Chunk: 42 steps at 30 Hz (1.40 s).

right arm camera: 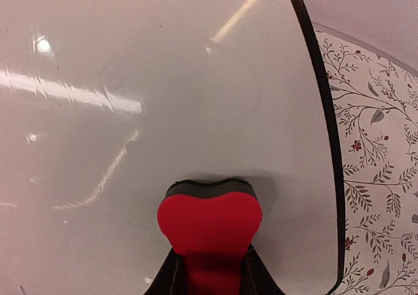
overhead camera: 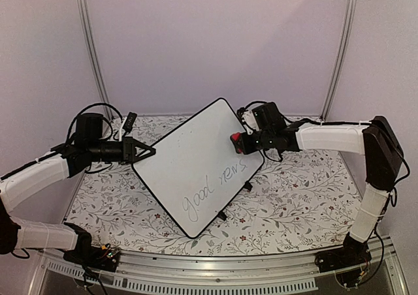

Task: Erase the whiteboard
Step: Erase the whiteboard at the center of the board.

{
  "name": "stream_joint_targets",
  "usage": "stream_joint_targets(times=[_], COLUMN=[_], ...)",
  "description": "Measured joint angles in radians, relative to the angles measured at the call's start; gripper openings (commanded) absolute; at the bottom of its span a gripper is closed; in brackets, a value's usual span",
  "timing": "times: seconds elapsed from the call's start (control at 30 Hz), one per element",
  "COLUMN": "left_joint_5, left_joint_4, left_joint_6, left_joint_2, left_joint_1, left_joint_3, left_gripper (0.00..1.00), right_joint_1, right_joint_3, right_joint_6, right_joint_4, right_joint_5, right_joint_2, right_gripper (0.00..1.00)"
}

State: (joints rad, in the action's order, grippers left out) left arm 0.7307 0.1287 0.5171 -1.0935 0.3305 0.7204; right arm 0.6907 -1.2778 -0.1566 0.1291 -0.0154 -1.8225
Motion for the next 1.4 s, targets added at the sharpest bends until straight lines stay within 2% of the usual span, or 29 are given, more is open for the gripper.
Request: stream_joint_targets(times=[0.4, 0.87, 1.13, 1.4], left_joint_5=[-0.005, 0.001, 0.003, 0.002], left_joint_4=[0.003, -0.001, -0.002, -0.001], left_joint_6=[0.001, 0.0, -0.001, 0.0], left_joint_2=[0.0, 0.0, 0.0, 0.0], left_joint_1=[0.0, 0.0, 0.0, 0.0], left_joint_3=[0.0, 0.0, 0.0, 0.0], left_gripper=[0.0, 0.0, 0.0, 0.0], right_joint_1=[-0.006, -0.007, -0.007, -0.014], right_joint_3=[0.161, 0.299, 0.246, 0.039], right_joint_6=[-0.012, -0.035, -0.038, -0.037], right_joint_4=[-0.098, -0.108, -0.06, 0.004], right_joint_5=[0.011, 0.034, 0.027, -0.005], right_joint_2=[0.043, 0.1, 0.093, 0.014], right_gripper=[0.0, 0.0, 0.0, 0.0])
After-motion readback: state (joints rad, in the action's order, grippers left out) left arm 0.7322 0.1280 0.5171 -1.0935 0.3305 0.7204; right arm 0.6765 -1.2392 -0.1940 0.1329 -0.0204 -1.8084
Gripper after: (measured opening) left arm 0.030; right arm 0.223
